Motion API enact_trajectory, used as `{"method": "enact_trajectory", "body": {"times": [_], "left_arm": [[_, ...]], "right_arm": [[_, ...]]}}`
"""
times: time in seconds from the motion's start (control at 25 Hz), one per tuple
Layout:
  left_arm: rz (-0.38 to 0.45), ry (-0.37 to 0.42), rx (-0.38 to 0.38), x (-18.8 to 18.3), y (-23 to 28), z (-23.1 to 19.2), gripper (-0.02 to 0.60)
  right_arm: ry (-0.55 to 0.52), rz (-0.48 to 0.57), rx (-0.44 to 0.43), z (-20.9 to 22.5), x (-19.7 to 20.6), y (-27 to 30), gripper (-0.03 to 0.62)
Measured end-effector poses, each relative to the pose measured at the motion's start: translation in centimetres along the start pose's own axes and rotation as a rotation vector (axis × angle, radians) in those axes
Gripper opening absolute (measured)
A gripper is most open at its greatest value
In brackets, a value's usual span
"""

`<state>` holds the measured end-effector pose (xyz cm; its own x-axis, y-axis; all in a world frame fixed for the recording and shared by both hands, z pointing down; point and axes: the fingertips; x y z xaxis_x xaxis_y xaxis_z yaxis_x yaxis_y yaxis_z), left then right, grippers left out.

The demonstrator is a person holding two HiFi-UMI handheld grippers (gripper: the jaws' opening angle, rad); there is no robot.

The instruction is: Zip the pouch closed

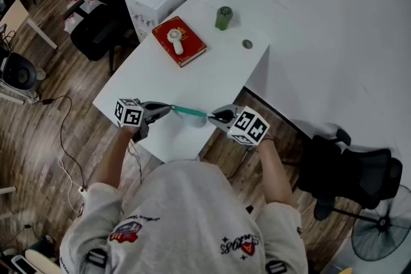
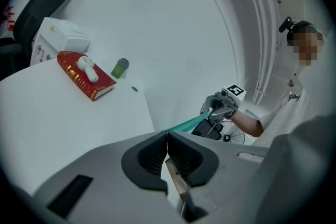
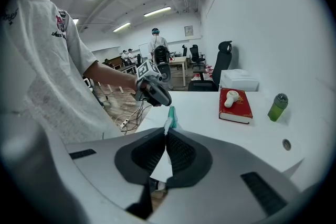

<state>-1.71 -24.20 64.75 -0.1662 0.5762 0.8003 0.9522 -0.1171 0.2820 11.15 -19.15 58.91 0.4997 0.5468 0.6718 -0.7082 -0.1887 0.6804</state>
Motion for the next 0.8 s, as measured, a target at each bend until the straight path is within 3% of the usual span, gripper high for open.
{"method": "enact_trajectory", "body": {"times": [0.2,0.8], "left_arm": [[0.008,-0.013,-0.029,0.4,-0.9,-1.0,0.006],[0.058,0.048,-0.165,-0.7,-0.8,-2.4,0.008]], "right_arm": [[0.004,0.002,-0.004,0.0,-0.1,0.2,0.012],[0.065,0.122,-0.027,-0.1,-2.7,0.7,0.017]]}}
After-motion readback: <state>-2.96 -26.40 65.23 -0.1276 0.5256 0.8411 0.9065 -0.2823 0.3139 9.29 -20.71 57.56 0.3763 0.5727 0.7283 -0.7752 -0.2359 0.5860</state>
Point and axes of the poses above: the fingertips, and each gripper's own axes: y forward along the fingers, z to its right, x out of its underside, and after that the axes turned 13 degrees about y, right-handed
